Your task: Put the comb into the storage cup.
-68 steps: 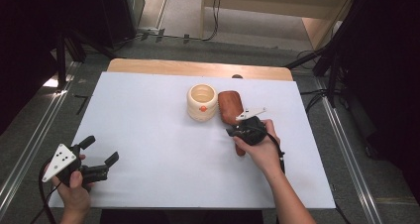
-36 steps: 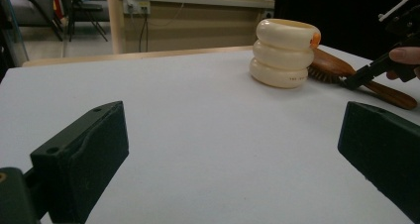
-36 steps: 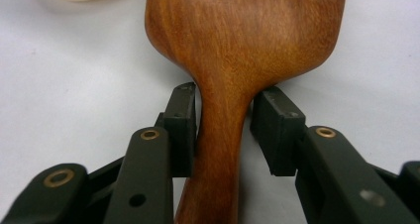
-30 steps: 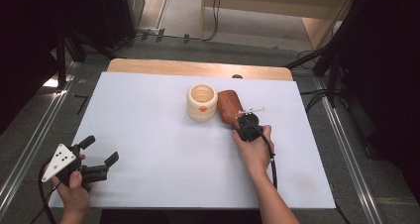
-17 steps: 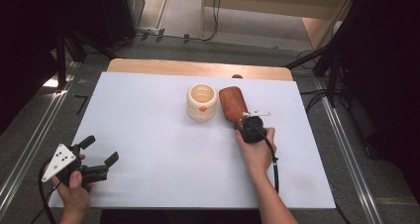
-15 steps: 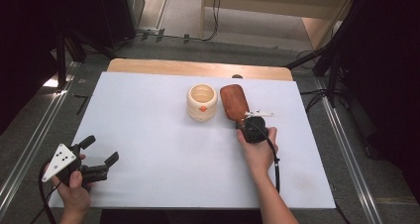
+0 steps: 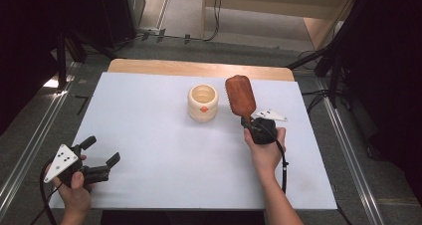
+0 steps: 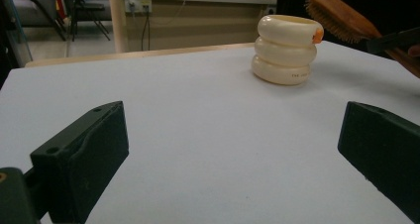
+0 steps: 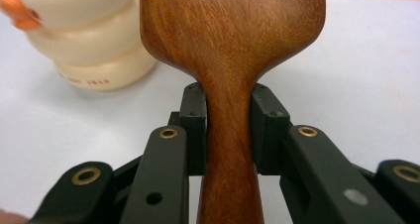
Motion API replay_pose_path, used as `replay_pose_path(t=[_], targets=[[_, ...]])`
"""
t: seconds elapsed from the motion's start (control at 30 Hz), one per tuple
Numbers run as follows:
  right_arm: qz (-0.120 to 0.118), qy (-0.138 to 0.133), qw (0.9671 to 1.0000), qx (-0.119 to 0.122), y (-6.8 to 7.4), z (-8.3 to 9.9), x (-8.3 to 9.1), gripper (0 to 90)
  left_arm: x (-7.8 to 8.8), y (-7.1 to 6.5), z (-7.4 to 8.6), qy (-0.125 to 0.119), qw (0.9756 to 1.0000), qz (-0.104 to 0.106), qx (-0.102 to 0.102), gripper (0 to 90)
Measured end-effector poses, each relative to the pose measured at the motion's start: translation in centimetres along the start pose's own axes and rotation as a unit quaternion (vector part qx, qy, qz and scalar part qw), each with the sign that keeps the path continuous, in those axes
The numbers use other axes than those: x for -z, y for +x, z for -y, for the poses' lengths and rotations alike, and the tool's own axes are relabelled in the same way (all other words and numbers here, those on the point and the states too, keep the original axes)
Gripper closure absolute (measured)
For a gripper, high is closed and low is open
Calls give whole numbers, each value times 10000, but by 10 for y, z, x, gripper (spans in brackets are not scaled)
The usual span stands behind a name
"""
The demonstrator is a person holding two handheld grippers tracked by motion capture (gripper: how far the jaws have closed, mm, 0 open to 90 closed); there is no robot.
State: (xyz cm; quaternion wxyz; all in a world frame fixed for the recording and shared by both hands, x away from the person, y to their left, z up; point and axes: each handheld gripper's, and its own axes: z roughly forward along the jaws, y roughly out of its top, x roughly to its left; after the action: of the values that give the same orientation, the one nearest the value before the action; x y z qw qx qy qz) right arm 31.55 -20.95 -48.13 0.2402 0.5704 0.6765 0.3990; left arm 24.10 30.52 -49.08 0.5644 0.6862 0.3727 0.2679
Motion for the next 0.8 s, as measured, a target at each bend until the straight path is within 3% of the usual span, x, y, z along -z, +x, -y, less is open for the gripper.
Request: replay_pose_path(t=[0.1, 0.3, 0.5, 0.8], targets=[[-111, -236, 9996, 79, 1, -1, 7, 700, -1, -1, 0, 7, 10000, -14, -16, 0], [-199, -440, 9988, 124, 3, -1, 15, 700, -1, 0, -1, 19, 10000, -63, 9, 0], [-325, -715, 9965, 278, 6, 2, 22, 700, 0, 1, -3, 47, 10000, -80, 15, 0], [-557, -1100, 9920, 267, 7, 8, 33, 700, 0, -2, -8, 66, 9999, -129, -1, 0]])
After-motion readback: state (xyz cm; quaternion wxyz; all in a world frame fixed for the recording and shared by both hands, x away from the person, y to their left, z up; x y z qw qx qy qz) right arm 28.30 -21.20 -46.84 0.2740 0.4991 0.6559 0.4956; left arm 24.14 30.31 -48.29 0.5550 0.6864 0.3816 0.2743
